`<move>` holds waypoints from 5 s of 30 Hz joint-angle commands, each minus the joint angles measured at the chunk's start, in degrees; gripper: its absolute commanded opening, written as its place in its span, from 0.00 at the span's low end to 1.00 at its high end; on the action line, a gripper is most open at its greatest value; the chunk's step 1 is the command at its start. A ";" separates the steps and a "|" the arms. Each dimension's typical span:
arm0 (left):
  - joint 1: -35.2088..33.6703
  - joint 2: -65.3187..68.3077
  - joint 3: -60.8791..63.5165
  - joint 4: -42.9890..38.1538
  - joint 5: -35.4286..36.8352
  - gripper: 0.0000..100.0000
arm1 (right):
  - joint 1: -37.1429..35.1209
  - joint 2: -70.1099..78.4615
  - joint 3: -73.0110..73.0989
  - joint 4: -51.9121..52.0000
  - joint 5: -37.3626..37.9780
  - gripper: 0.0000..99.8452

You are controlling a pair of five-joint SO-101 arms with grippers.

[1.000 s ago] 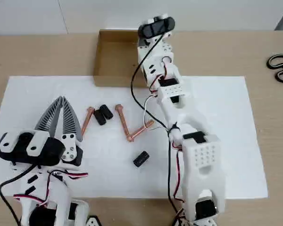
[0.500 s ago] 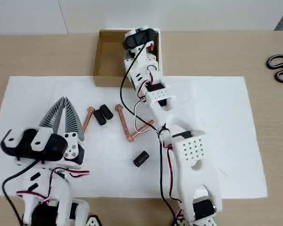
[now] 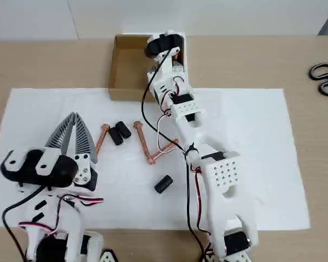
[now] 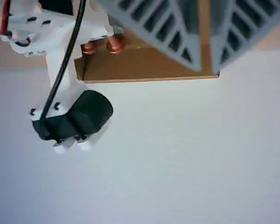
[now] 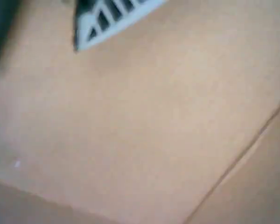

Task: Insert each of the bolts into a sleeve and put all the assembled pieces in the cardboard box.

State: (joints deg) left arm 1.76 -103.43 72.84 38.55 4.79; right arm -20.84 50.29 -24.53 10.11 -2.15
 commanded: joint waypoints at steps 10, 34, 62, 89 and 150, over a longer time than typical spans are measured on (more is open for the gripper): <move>-10.90 -0.79 -6.11 7.91 -0.09 0.01 | -2.24 -25.10 -2.55 44.09 2.64 0.24; -10.99 -0.79 -7.60 11.78 0.26 0.01 | -7.25 -43.56 9.58 86.64 -39.21 0.24; -10.99 -0.79 -7.34 11.87 0.26 0.01 | -14.46 -57.45 45.98 72.57 -45.27 0.24; -11.16 -0.79 -3.91 11.78 0.26 0.01 | -21.05 -43.65 46.15 65.45 -45.36 0.24; 2.11 62.33 -44.00 33.76 7.21 0.01 | 2.59 -151.16 103.47 42.77 -7.74 0.00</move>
State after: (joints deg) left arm 3.34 -50.68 37.41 69.49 11.56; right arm -18.73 -96.70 78.59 54.42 -11.65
